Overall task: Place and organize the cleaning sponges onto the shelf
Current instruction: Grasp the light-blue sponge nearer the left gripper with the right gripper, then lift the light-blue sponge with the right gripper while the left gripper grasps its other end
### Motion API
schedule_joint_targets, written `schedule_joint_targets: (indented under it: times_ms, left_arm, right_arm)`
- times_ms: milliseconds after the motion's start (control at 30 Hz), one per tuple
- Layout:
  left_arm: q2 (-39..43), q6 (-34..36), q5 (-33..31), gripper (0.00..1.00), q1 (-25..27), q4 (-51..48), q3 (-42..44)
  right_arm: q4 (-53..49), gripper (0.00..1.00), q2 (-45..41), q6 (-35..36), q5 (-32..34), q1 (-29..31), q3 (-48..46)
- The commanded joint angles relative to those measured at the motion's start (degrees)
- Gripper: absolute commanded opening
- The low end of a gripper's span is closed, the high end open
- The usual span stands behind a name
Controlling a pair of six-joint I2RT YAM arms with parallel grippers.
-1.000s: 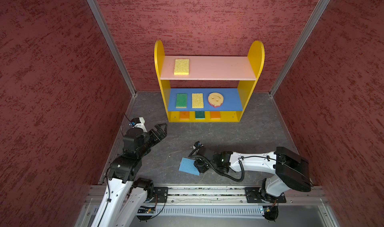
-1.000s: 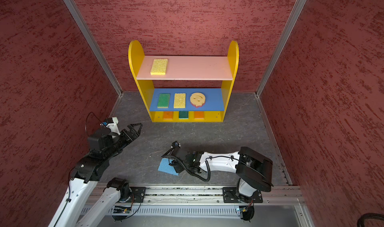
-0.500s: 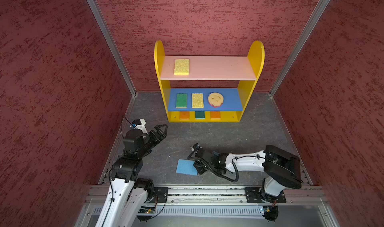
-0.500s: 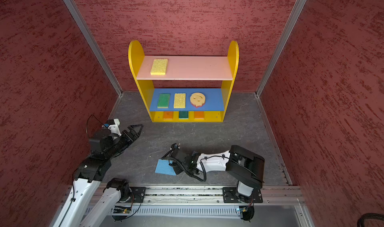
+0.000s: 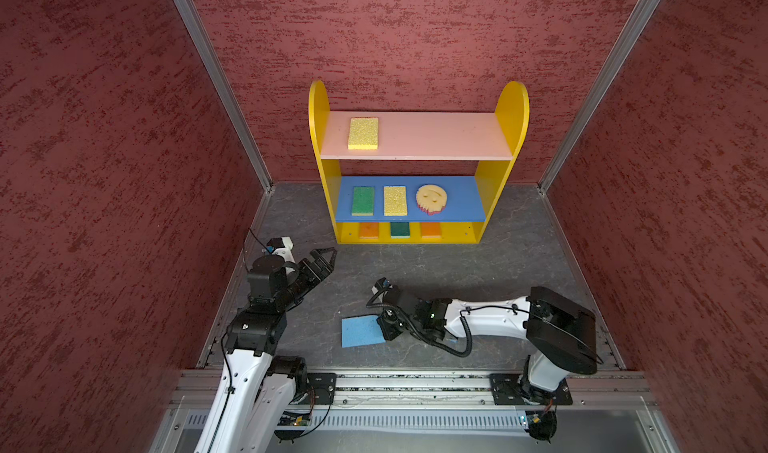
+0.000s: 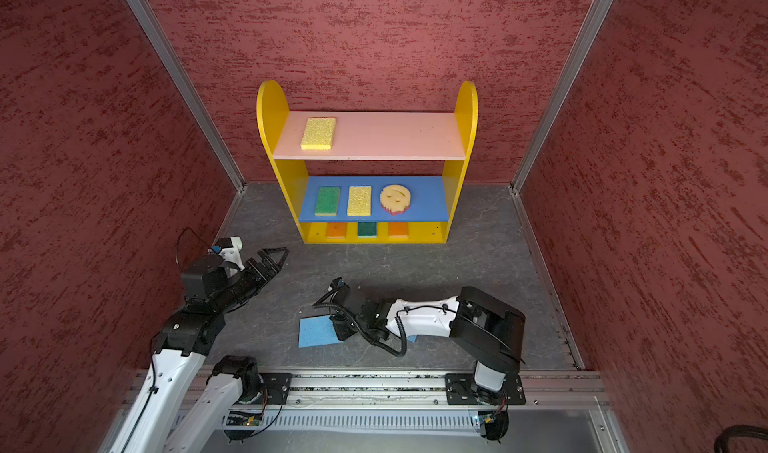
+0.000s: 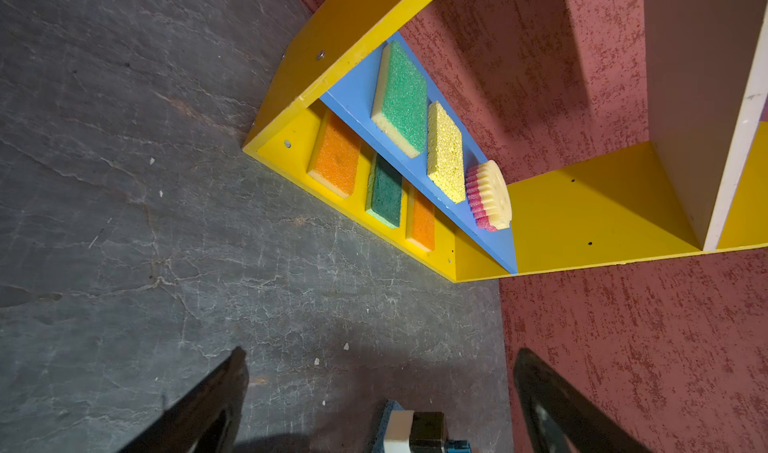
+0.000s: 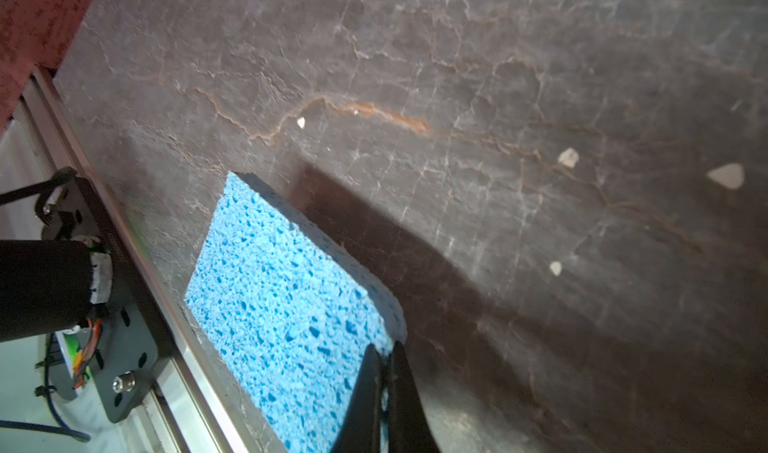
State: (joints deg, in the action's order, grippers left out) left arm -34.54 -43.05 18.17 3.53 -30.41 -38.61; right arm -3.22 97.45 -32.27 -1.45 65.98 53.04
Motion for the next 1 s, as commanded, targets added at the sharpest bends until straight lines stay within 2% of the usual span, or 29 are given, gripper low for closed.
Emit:
schedule_joint_targets:
  times_ms: [0,100,233,333,467,667,867,900,967]
  left_arm:
    - [-0.3,2.3,1.7,0.99,-1.3,-0.9,-1.2]
    - [-0.1,3.3,4.0,0.99,-2.3,-0.7,-1.3]
    - [-0.1,4.5,11.8,1.0,-2.6,3.3,-1.3]
    - [0.4,5.1,17.4,1.0,-1.1,6.9,-1.8]
    - [1.2,6.5,14.4,0.99,5.8,6.6,-2.7]
    - [-1.2,5.6,13.4,0.99,17.1,14.7,-2.8]
    - [-7.1,5.2,12.3,1.0,22.2,18.7,-4.5]
    - [-8.0,5.5,11.9,0.98,22.4,18.4,-4.9]
    - [-9.2,5.6,11.2,0.85,22.4,18.2,-5.5]
  right_arm:
    - [0.3,0.0,-4.2,0.3,-1.8,-2.2,2.3]
    - [-2.5,0.0,-7.2,1.2,-1.9,-3.8,4.7]
    - [-6.3,0.0,-12.4,3.9,0.8,-5.1,6.9]
    - [-7.7,0.0,-16.5,3.9,1.8,-6.2,8.3]
    - [-3.7,0.0,-21.0,3.5,3.2,-6.8,8.1]
    - [-3.0,0.0,-22.9,4.6,6.4,-7.7,10.4]
    - [-1.4,0.0,-23.9,3.8,5.7,-8.1,10.7]
    - [-0.9,0.0,-24.3,3.6,5.3,-8.1,10.4]
    - [-0.7,0.0,-24.8,3.4,4.7,-8.1,10.0]
